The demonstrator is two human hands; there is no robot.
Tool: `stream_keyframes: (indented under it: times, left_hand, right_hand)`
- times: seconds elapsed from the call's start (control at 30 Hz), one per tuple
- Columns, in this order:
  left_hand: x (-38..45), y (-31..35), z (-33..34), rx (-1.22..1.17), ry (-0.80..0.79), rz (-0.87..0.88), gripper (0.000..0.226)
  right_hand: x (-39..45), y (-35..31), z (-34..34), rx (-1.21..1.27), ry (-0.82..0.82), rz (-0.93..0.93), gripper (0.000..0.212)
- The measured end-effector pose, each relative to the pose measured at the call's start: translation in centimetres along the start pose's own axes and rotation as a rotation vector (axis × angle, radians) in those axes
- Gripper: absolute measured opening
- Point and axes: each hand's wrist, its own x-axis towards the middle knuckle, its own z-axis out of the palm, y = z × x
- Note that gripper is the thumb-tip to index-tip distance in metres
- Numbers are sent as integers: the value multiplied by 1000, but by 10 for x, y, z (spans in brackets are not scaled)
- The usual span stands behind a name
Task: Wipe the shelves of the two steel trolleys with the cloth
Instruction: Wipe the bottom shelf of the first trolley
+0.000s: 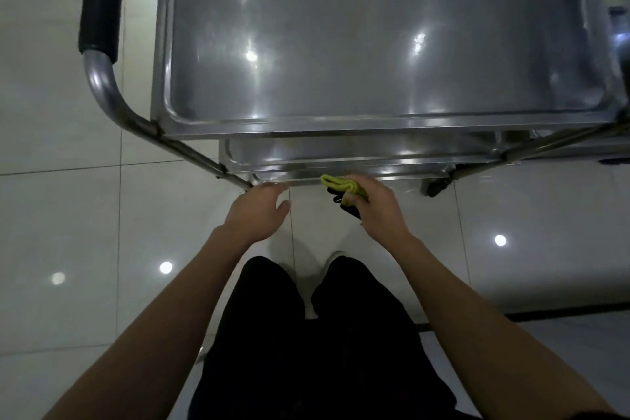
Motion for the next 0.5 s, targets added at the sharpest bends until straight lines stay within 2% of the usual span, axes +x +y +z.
stream_keyframes:
  times: [0.2,0.37,0.5]
  left_hand:
    - [10,-41,4,-29,27,3,40]
    - [36,-68,16,-38,149,72,36]
    - [71,-90,46,-40,263,100,42]
  right_hand:
    - [9,-6,29,83,63,24,29]
    - [37,-3,54,74,96,8,20]
    - [68,15,78,106,175,-81,28]
